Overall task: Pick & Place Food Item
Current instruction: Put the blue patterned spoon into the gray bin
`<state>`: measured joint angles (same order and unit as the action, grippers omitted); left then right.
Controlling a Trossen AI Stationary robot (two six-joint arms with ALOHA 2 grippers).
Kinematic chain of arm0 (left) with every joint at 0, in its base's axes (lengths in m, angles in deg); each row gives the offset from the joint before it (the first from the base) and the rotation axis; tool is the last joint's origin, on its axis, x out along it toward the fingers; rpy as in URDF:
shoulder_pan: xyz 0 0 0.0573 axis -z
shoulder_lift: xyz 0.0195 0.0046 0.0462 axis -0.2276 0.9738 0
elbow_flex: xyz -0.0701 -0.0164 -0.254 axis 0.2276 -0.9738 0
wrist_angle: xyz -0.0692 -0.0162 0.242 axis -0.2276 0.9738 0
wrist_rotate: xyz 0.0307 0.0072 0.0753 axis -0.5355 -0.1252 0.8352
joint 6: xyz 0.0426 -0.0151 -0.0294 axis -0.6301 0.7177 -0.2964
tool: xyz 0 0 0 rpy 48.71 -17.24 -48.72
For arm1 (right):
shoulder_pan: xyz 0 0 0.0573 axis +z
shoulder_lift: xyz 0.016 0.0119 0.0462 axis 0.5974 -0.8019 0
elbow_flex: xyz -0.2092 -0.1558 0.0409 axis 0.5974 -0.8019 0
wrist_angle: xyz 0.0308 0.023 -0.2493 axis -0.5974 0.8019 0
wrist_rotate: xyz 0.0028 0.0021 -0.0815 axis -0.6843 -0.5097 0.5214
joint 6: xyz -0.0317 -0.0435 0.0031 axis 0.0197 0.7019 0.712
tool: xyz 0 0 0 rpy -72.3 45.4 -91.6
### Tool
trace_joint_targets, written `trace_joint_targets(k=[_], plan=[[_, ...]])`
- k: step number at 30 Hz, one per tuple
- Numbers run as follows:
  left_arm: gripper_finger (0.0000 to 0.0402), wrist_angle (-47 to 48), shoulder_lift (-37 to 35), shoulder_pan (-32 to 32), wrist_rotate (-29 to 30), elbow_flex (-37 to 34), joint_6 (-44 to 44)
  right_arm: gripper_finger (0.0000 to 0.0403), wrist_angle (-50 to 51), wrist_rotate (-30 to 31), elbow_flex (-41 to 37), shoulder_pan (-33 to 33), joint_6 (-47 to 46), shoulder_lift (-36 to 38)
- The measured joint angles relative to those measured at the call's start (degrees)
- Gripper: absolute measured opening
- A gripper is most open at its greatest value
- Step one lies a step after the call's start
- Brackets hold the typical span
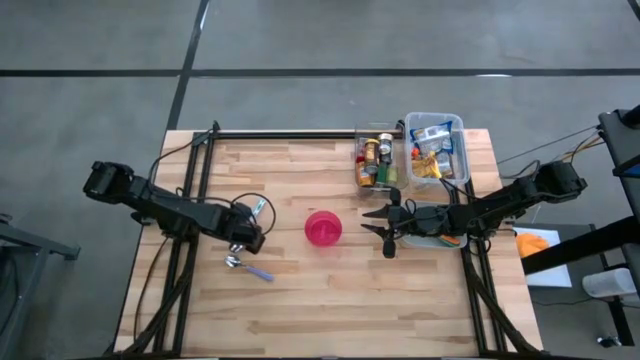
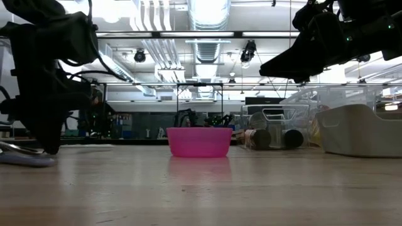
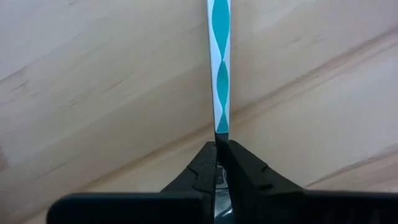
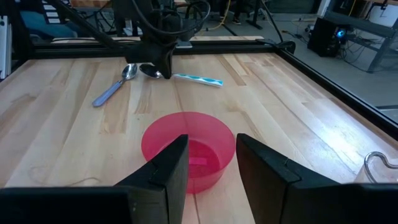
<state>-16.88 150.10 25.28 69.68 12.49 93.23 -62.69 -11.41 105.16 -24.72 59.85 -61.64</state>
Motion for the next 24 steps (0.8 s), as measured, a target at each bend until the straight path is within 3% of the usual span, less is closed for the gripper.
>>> trace_joint_targets(k=[12, 24], plan=[[0.0024, -0.5, -0.1, 0.0, 3.6, 4.8, -6.2, 0.0130, 0.0, 0.0, 0.0, 0.0, 0.0, 0.0], [0.0025, -7.6, -0.1, 0.0, 10.5, 10.8, -22.1, 0.0130, 0.0, 0.0, 0.0, 0.0, 0.0, 0.0]])
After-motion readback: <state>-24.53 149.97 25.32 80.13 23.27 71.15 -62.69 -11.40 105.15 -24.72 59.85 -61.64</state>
